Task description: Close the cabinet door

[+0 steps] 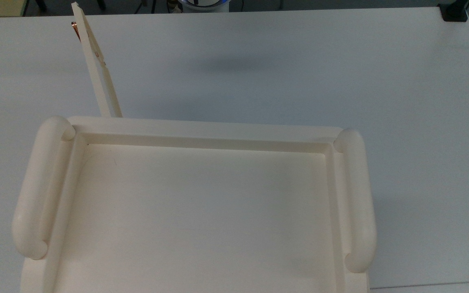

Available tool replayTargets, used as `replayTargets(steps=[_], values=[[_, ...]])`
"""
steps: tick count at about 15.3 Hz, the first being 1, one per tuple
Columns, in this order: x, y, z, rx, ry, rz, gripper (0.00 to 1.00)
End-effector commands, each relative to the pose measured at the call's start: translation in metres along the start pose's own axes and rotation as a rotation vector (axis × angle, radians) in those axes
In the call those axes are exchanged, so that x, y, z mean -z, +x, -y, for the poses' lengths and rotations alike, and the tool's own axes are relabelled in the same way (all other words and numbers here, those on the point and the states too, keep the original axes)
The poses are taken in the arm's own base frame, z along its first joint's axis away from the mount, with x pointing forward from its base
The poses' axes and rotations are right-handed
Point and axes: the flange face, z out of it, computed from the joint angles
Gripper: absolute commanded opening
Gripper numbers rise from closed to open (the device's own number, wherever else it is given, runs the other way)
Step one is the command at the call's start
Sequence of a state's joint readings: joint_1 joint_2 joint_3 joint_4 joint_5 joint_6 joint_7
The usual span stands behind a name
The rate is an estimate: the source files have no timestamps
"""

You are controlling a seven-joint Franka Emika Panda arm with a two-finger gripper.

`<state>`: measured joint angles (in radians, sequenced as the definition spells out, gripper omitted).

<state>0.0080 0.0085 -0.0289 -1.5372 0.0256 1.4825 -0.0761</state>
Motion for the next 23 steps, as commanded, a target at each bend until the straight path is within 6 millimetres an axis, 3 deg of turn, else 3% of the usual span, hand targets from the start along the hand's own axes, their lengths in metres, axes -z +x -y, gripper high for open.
replayTargets(steps=[1, 3, 10, 12, 17, 19, 21, 23], values=[[0.002, -0.004, 0.001, 0.023, 0.014, 0.009, 1.00], [0.001, -0.004, 0.001, 0.023, 0.014, 0.012, 1.00], [0.003, -0.005, 0.001, 0.052, 0.013, 0.011, 0.36], [0.004, -0.006, -0.004, 0.098, 0.012, 0.007, 0.24], [0.022, -0.011, -0.044, 0.236, -0.001, -0.037, 0.23], [0.042, -0.016, -0.069, 0.315, -0.028, -0.080, 0.23], [0.049, -0.023, -0.091, 0.443, -0.051, -0.081, 0.22], [0.055, -0.028, -0.110, 0.513, -0.063, -0.092, 0.12]])
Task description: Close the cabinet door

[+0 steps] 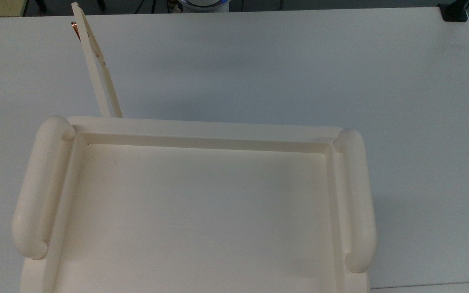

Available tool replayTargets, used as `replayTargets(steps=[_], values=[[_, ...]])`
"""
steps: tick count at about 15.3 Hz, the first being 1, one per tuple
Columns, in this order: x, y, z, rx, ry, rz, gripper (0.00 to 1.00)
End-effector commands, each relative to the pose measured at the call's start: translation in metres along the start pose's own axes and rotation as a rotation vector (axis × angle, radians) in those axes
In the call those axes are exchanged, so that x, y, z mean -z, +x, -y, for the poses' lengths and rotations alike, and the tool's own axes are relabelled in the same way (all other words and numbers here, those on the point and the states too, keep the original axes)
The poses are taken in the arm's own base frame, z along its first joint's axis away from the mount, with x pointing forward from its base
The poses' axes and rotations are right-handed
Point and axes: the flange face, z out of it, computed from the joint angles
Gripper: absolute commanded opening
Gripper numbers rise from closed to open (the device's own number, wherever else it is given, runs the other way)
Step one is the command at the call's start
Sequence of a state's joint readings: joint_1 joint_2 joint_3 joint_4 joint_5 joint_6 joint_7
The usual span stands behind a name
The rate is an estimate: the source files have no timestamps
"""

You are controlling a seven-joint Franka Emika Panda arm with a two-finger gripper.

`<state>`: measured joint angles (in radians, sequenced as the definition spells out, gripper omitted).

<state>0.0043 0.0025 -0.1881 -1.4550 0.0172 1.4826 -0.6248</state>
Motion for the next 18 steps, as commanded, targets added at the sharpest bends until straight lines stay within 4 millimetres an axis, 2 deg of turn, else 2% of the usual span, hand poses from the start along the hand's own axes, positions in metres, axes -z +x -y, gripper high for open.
replayTargets(steps=[1, 2, 4, 8, 10, 15, 18], values=[[0.011, -0.019, -0.023, 0.145, -0.026, -0.004, 0.08], [0.008, -0.018, -0.028, 0.161, -0.039, -0.001, 0.05], [0.017, -0.013, -0.041, 0.185, -0.134, -0.066, 0.00], [0.018, -0.017, -0.079, 0.265, -0.244, -0.125, 0.00], [0.011, -0.008, -0.092, 0.264, -0.297, -0.157, 0.00], [-0.007, 0.012, -0.109, 0.248, -0.357, -0.198, 0.00], [-0.014, 0.023, -0.103, 0.244, -0.345, -0.200, 0.00]])
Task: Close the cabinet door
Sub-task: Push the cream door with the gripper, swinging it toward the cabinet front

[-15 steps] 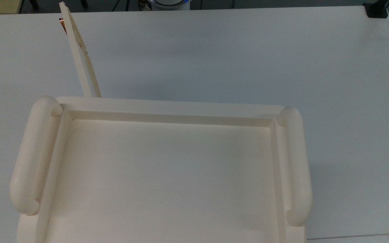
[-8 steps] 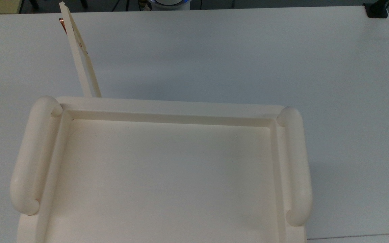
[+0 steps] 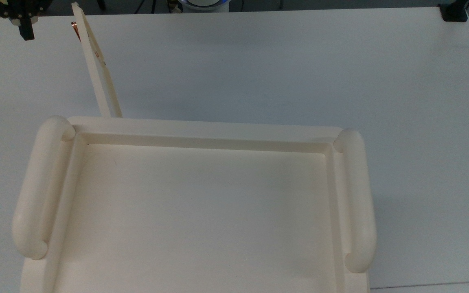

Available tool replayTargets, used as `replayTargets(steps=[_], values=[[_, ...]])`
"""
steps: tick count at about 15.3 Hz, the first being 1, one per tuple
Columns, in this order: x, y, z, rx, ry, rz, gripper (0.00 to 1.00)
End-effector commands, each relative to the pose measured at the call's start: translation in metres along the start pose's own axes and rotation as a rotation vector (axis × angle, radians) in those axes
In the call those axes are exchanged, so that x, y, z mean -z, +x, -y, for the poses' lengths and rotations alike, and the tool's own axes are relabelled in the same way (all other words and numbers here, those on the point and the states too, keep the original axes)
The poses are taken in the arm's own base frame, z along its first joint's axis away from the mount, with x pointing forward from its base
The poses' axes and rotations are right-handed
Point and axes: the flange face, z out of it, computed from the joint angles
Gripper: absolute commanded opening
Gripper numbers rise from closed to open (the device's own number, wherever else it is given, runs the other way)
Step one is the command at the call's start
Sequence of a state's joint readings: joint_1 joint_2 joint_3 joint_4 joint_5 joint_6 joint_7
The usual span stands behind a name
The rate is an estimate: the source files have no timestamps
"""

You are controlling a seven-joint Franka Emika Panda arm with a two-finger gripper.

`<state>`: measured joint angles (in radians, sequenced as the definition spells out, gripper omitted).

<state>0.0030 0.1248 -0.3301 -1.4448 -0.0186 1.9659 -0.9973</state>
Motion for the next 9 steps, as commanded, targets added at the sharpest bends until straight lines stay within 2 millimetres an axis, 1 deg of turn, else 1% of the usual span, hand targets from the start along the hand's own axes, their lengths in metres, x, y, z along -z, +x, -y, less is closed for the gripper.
replayTargets(steps=[1, 4, 9], values=[[-0.004, 0.014, 0.006, -0.019, 0.006, -0.030, 0.00], [-0.007, 0.028, 0.015, -0.083, 0.041, -0.067, 0.00], [-0.005, 0.063, 0.043, -0.137, 0.076, -0.086, 0.00]])
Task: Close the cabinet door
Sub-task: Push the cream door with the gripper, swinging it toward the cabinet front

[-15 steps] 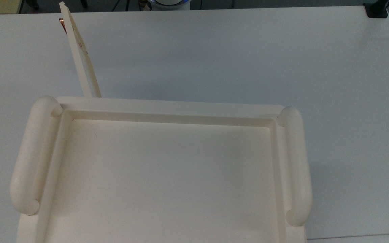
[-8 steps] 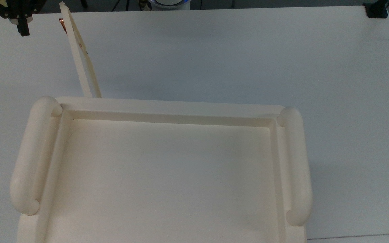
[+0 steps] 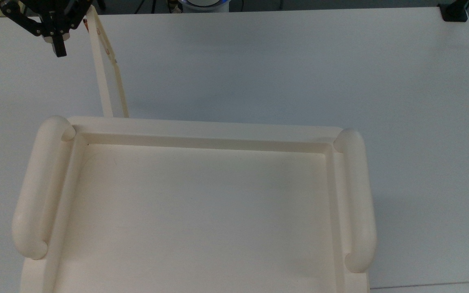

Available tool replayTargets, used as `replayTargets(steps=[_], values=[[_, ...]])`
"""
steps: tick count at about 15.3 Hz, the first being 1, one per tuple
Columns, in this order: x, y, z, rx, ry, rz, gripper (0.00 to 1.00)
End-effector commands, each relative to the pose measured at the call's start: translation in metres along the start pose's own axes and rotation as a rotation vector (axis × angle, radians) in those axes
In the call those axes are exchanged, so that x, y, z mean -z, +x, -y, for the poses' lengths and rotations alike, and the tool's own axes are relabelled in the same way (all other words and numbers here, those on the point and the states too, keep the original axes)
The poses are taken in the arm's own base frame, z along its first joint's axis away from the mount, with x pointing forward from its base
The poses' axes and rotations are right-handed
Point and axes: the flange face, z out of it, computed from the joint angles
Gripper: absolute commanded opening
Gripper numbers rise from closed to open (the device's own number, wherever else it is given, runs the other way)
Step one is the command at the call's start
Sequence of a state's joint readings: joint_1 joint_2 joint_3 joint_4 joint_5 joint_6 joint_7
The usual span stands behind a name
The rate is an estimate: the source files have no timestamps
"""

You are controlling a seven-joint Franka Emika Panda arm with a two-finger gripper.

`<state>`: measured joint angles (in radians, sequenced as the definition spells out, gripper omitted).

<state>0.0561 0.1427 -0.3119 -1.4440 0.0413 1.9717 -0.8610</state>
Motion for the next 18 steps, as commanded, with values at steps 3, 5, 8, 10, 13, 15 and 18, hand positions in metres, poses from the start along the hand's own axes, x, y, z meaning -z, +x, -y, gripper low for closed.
replayTargets(steps=[3, 5, 8, 10, 13, 15, 18], values=[[0.001, 0.037, 0.035, -0.115, 0.059, -0.057, 0.00], [0.001, 0.054, 0.054, -0.148, 0.080, -0.069, 0.00], [-0.004, 0.074, 0.075, -0.187, 0.105, -0.075, 0.00], [-0.009, 0.083, 0.084, -0.204, 0.117, -0.075, 0.01], [-0.009, 0.102, 0.109, -0.195, 0.137, -0.085, 0.01], [-0.007, 0.113, 0.124, -0.184, 0.148, -0.091, 0.02], [-0.002, 0.128, 0.138, -0.186, 0.139, -0.133, 0.02]])
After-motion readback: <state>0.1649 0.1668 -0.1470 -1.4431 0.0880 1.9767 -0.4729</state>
